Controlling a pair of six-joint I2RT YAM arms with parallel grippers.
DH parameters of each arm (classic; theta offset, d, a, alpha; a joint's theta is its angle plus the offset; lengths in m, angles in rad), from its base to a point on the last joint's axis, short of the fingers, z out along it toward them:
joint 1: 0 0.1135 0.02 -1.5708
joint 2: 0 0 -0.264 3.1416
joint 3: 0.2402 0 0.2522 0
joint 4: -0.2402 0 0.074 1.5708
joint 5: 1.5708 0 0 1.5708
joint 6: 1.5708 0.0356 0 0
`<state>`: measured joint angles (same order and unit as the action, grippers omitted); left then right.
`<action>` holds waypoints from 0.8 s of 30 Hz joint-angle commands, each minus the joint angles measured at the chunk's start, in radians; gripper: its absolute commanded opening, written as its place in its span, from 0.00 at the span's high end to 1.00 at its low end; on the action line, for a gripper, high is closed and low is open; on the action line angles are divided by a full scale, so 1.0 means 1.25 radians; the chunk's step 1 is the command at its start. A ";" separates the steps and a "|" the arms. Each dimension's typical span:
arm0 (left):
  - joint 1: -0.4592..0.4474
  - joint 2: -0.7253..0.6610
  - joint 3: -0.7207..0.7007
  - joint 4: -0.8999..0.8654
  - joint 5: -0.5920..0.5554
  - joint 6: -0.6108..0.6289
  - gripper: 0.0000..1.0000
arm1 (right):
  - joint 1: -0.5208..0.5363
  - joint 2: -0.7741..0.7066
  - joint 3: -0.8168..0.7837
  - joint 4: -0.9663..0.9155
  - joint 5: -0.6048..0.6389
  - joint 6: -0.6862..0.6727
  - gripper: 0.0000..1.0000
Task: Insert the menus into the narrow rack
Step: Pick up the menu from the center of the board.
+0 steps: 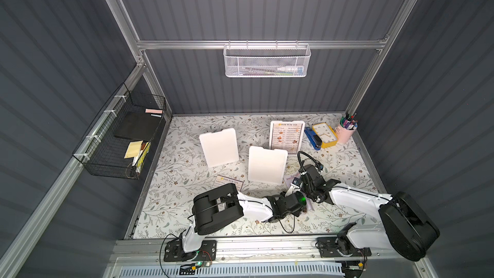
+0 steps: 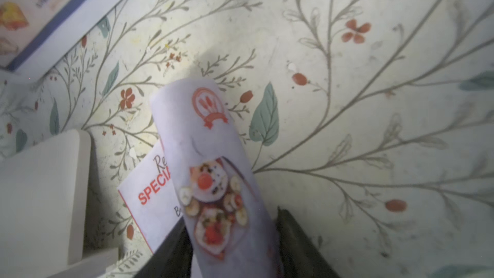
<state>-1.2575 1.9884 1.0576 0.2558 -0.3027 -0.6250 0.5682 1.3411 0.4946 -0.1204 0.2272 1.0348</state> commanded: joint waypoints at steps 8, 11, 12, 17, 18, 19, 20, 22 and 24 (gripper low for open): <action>0.010 -0.060 -0.039 -0.023 0.020 0.007 0.42 | 0.004 -0.048 -0.042 -0.182 -0.074 0.011 0.65; 0.010 -0.129 -0.064 -0.002 0.018 0.014 0.39 | 0.003 -0.097 -0.039 -0.207 -0.070 -0.007 0.66; 0.010 -0.155 -0.075 0.009 0.019 0.016 0.37 | 0.005 -0.138 -0.037 -0.212 -0.072 -0.012 0.67; 0.010 -0.284 -0.113 0.065 0.016 0.042 0.26 | 0.007 -0.245 -0.031 -0.232 -0.087 -0.051 0.71; 0.010 -0.301 -0.119 0.075 0.017 0.045 0.24 | 0.006 -0.262 -0.028 -0.236 -0.086 -0.056 0.73; 0.010 -0.319 -0.125 0.088 0.020 0.049 0.22 | 0.006 -0.280 -0.026 -0.242 -0.085 -0.060 0.74; 0.010 -0.331 -0.127 0.095 0.024 0.054 0.20 | 0.007 -0.298 -0.024 -0.244 -0.087 -0.066 0.75; 0.010 -0.344 -0.126 0.099 0.014 0.059 0.19 | 0.008 -0.329 -0.023 -0.243 -0.096 -0.073 0.75; 0.010 -0.349 -0.118 0.106 0.014 0.067 0.21 | 0.009 -0.356 -0.019 -0.239 -0.109 -0.084 0.76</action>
<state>-1.2530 1.5600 0.9169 0.3614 -0.2729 -0.5751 0.5747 0.9314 0.4530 -0.3866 0.1108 0.9596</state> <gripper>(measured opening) 0.794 0.244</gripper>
